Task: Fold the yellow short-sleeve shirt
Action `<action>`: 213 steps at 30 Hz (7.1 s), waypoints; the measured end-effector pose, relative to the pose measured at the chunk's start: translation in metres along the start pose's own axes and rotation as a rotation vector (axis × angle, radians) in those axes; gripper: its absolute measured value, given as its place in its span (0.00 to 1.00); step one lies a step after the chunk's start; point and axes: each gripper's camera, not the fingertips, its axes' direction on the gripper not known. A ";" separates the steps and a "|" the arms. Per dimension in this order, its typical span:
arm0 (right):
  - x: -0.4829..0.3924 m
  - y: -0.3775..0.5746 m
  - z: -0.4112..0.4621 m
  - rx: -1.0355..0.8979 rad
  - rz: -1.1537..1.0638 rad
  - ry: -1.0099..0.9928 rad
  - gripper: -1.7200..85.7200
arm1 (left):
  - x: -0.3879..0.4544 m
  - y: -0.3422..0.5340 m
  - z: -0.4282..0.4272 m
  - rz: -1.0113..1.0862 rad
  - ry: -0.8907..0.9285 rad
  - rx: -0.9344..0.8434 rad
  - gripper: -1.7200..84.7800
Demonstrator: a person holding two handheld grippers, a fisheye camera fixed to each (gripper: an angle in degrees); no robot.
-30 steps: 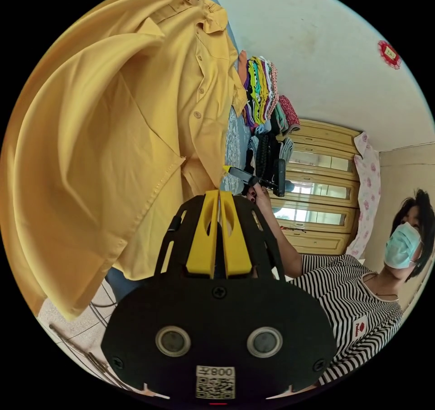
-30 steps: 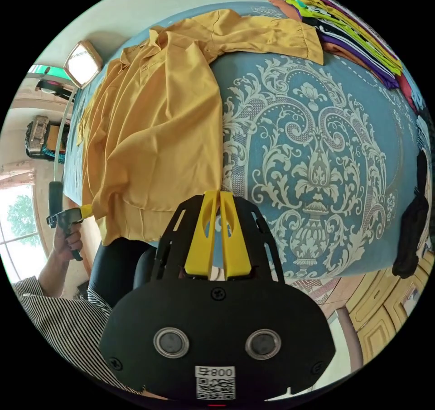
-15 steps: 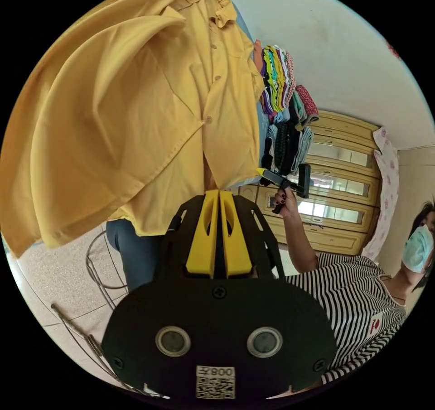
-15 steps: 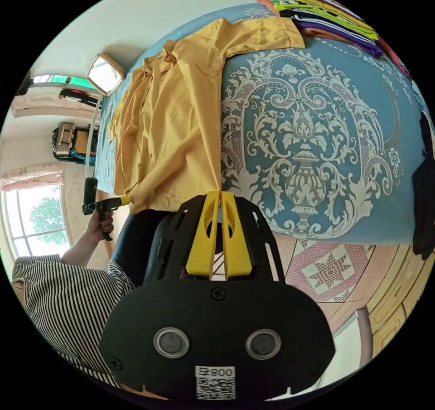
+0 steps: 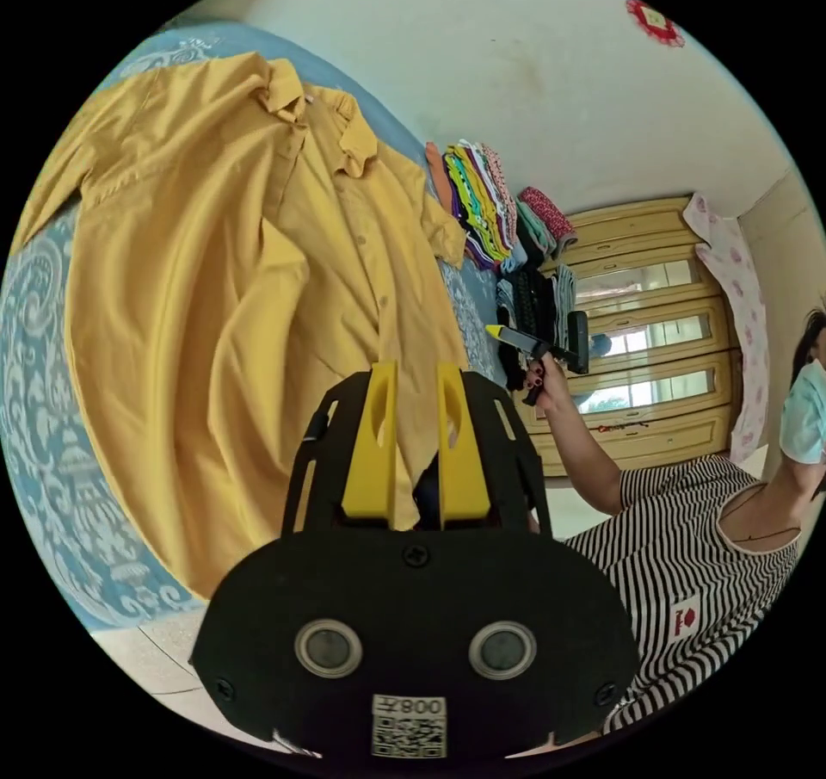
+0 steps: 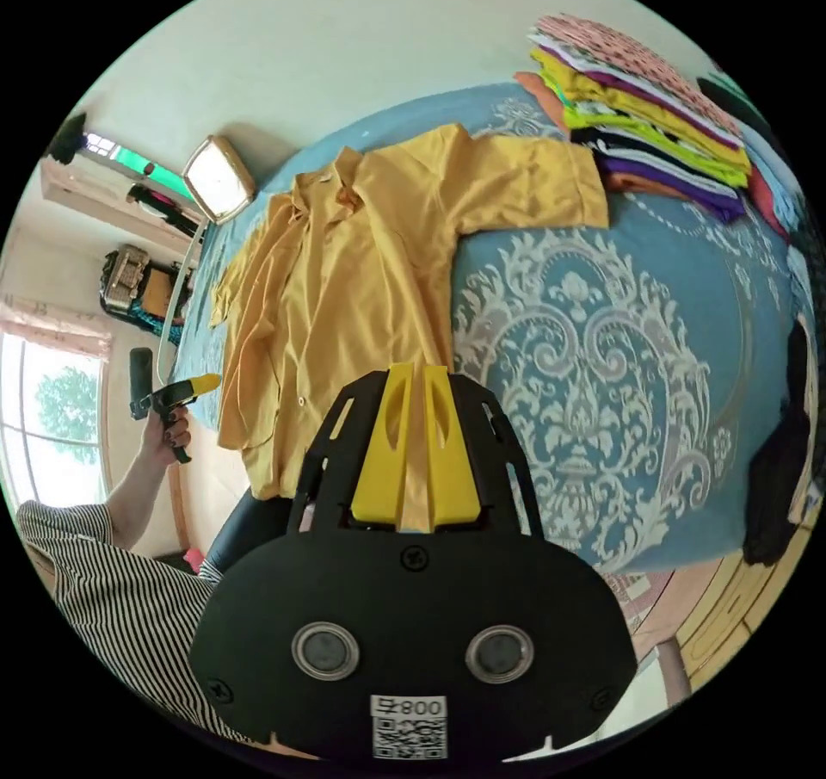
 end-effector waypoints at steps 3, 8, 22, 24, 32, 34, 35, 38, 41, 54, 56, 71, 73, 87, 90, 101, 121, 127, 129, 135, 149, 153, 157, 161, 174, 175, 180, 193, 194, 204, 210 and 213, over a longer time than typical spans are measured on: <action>-0.048 -0.079 0.032 0.035 -0.131 -0.023 0.09 | -0.017 -0.072 0.000 0.034 -0.080 0.040 0.12; -0.109 -0.186 0.099 0.052 -0.237 0.064 0.10 | -0.049 -0.191 0.008 0.042 -0.217 0.140 0.13; -0.132 -0.313 0.229 0.005 -0.199 0.101 0.05 | -0.132 -0.371 0.052 0.063 -0.529 0.149 0.05; -0.129 -0.325 0.226 0.022 -0.193 -0.015 0.04 | -0.135 -0.385 0.048 0.085 -0.486 0.173 0.04; -0.153 -0.398 0.206 0.199 -0.209 -0.206 0.04 | -0.147 -0.467 0.028 0.155 -0.362 0.306 0.03; -0.161 -0.429 0.226 0.155 -0.207 -0.183 0.05 | -0.156 -0.486 0.031 0.154 -0.393 0.312 0.03; -0.163 -0.436 0.233 0.133 -0.207 -0.179 0.05 | -0.166 -0.499 0.037 0.131 -0.399 0.292 0.04; -0.167 -0.464 0.279 0.000 -0.198 -0.130 0.06 | -0.201 -0.527 0.060 0.084 -0.438 0.155 0.05; -0.171 -0.473 0.306 -0.083 -0.218 -0.088 0.09 | -0.221 -0.528 0.059 0.111 -0.424 0.149 0.07; -0.130 -0.514 0.279 -0.017 -0.327 0.284 0.10 | -0.319 -0.544 0.001 0.034 -0.576 0.189 0.13; -0.127 -0.523 0.302 -0.109 -0.346 0.343 0.11 | -0.341 -0.552 0.011 0.001 -0.607 0.109 0.12; -0.107 -0.560 0.294 -0.091 -0.313 0.361 0.04 | -0.379 -0.558 -0.004 0.021 -0.702 0.200 0.06; -0.096 -0.552 0.268 -0.024 -0.317 0.383 0.05 | -0.383 -0.547 -0.013 0.045 -0.655 0.213 0.08; 0.008 -0.507 0.261 -0.142 -0.205 0.377 0.04 | -0.447 -0.480 -0.051 -0.080 -0.716 0.152 0.04; 0.017 -0.512 0.249 -0.114 -0.167 0.389 0.03 | -0.444 -0.473 -0.064 -0.096 -0.832 0.211 0.03; 0.032 -0.439 0.184 0.005 -0.163 0.406 0.08 | -0.449 -0.388 -0.093 -0.076 -0.667 0.264 0.08; 0.029 -0.283 0.182 -0.131 -0.243 0.390 0.10 | -0.433 -0.248 -0.123 -0.189 -0.886 0.169 0.05; 0.034 -0.269 0.167 -0.132 -0.203 0.340 0.07 | -0.429 -0.232 -0.151 -0.281 -0.913 0.210 0.04; 0.033 -0.265 0.161 -0.122 -0.182 0.325 0.07 | -0.421 -0.224 -0.156 -0.262 -0.865 0.257 0.05; -0.002 -0.265 0.128 0.006 -0.199 0.288 0.09 | -0.361 -0.234 -0.140 -0.026 -0.697 0.330 0.09; -0.156 -0.391 0.219 -0.035 -0.486 0.106 0.03 | -0.300 -0.381 -0.009 0.166 -0.583 0.077 0.04; -0.174 -0.416 0.226 -0.041 -0.470 0.116 0.02 | -0.291 -0.388 -0.018 0.151 -0.595 0.123 0.03; -0.179 -0.424 0.232 -0.078 -0.434 0.157 0.02 | -0.281 -0.389 -0.024 0.131 -0.612 0.120 0.03; -0.177 -0.416 0.216 -0.058 -0.381 0.083 0.02 | -0.264 -0.376 -0.041 0.111 -0.577 0.158 0.04; -0.193 -0.199 0.112 -0.094 -0.426 -0.189 0.05 | -0.187 -0.122 -0.117 0.137 -0.190 0.019 0.11; -0.199 -0.170 0.110 -0.143 -0.420 -0.218 0.06 | -0.177 -0.089 -0.117 0.102 -0.183 -0.011 0.12; -0.235 -0.058 0.102 -0.316 -0.404 -0.226 0.07 | -0.129 0.017 -0.121 0.014 -0.205 -0.074 0.13; -0.274 0.083 0.032 -0.405 -0.324 -0.094 0.09 | -0.041 0.170 -0.196 -0.187 -0.504 0.043 0.13; -0.278 0.086 0.030 -0.402 -0.330 -0.087 0.09 | -0.040 0.182 -0.208 -0.231 -0.507 0.074 0.13; -0.362 0.105 0.020 -0.377 -0.462 -0.067 0.10 | -0.019 0.215 -0.236 -0.337 -0.523 0.012 0.05; -0.370 0.131 0.011 -0.426 -0.452 -0.052 0.10 | 0.006 0.254 -0.296 -0.399 -0.538 0.128 0.05; -0.374 0.144 0.004 -0.444 -0.435 -0.051 0.10 | 0.010 0.265 -0.303 -0.441 -0.467 0.117 0.07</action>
